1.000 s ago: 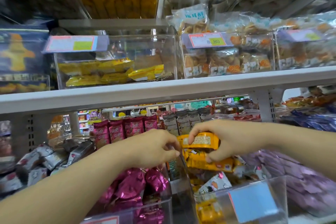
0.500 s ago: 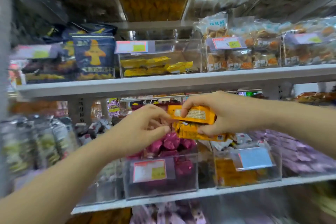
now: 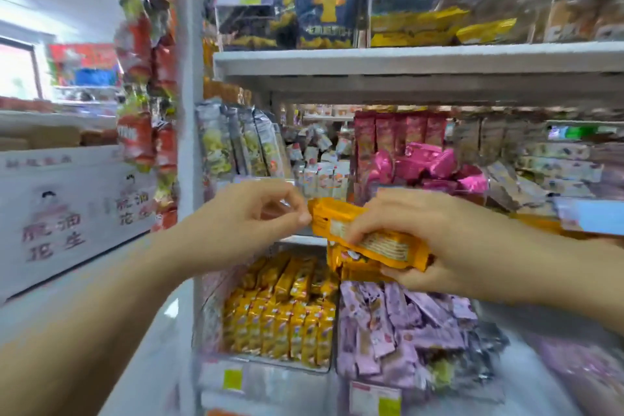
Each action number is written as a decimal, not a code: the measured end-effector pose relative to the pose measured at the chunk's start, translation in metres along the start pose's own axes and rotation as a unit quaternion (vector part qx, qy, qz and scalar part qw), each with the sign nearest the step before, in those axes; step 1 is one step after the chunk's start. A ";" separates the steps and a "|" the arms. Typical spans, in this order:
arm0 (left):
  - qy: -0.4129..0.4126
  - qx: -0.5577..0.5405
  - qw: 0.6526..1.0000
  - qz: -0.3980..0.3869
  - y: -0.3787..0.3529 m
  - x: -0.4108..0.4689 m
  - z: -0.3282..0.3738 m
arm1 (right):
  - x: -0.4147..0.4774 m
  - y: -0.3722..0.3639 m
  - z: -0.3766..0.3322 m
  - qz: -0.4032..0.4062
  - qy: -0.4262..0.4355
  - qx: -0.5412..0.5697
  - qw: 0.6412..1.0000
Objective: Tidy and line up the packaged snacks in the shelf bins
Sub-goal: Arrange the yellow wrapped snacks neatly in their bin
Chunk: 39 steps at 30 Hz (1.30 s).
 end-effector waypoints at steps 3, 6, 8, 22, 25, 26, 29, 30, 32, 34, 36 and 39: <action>0.042 0.006 0.999 -0.012 -0.010 -0.021 -0.047 | -0.006 -0.047 -0.007 -0.027 -0.005 0.054 0.998; 0.103 -0.009 0.995 0.002 -0.027 -0.041 -0.100 | -0.011 -0.089 -0.014 -0.053 -0.004 0.087 0.995; 0.153 -0.023 0.988 0.025 -0.037 -0.055 -0.133 | -0.010 -0.119 -0.014 -0.084 -0.019 0.091 0.992; 0.255 0.060 0.939 0.224 -0.044 -0.122 -0.254 | 0.009 -0.273 -0.008 -0.189 0.051 -0.062 0.979; 0.253 0.071 0.943 0.204 -0.049 -0.124 -0.260 | 0.000 -0.282 -0.002 -0.252 0.029 -0.067 0.965; 0.252 0.071 0.945 0.197 -0.052 -0.123 -0.261 | 0.000 -0.279 0.001 -0.252 0.019 -0.063 0.966; 0.247 0.066 0.950 0.180 -0.058 -0.117 -0.257 | 0.003 -0.268 0.008 -0.237 0.005 -0.056 0.970; 0.243 0.070 0.951 0.177 -0.059 -0.114 -0.253 | 0.004 -0.263 0.009 -0.231 0.006 -0.055 0.971; 0.235 0.063 0.954 0.176 -0.060 -0.109 -0.243 | 0.006 -0.247 0.007 -0.208 0.013 -0.048 0.977; 0.226 0.045 0.958 0.173 -0.063 -0.106 -0.229 | 0.006 -0.227 0.004 -0.183 0.017 -0.041 0.982; 0.209 0.040 0.963 0.165 -0.068 -0.101 -0.211 | 0.002 -0.203 0.001 -0.168 0.015 -0.038 0.985; 0.174 0.040 0.972 0.154 -0.075 -0.082 -0.177 | -0.004 -0.159 0.000 -0.137 0.005 -0.030 0.990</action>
Point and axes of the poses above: each hand's wrist, its own x-axis towards the middle knuckle, its own y-axis out of the back of the hand, z = x × y, the point moved 8 cm from there along x, towards the middle knuckle, and after that the axes turned 15 degrees about z, right-handed, at the moved point
